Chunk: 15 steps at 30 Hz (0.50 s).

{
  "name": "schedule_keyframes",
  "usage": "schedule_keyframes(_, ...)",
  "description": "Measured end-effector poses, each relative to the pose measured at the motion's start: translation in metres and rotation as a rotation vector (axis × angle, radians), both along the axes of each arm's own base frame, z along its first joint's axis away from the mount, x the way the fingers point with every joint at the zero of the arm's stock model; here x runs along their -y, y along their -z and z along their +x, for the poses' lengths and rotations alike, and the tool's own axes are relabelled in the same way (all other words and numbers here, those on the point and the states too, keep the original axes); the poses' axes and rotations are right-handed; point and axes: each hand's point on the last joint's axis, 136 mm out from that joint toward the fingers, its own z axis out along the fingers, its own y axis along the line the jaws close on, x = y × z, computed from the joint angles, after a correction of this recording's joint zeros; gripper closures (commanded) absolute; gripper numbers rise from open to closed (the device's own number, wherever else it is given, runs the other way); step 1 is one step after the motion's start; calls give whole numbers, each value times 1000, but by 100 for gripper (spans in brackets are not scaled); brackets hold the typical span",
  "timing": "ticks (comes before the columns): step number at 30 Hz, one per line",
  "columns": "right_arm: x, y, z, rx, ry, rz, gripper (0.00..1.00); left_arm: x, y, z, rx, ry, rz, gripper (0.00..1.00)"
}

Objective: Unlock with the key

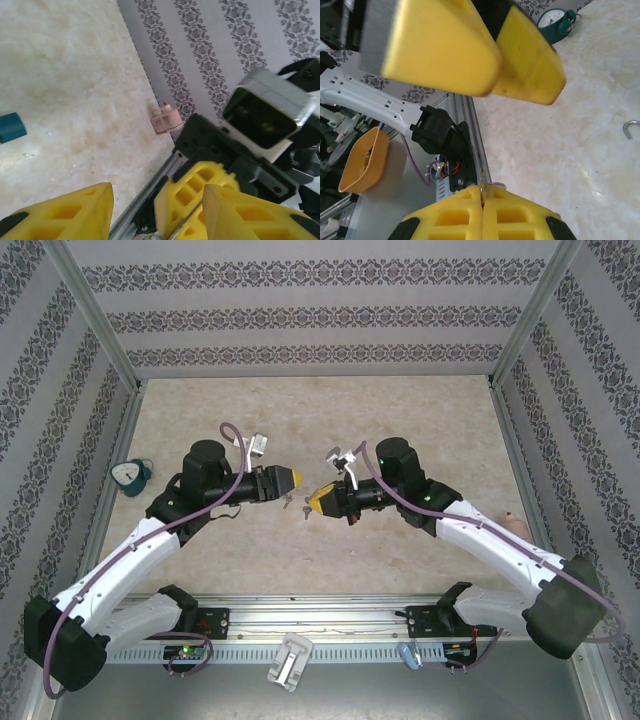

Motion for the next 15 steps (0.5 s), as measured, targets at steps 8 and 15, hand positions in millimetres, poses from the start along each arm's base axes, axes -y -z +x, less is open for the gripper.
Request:
schedule_keyframes(8,-2,6,-4,-36,-33,-7,100,13,-1,-7,37,76,40,55)
schedule_keyframes(15,-3,4,-7,-43,-49,-2,100,24,2,-20,53,150,60,59)
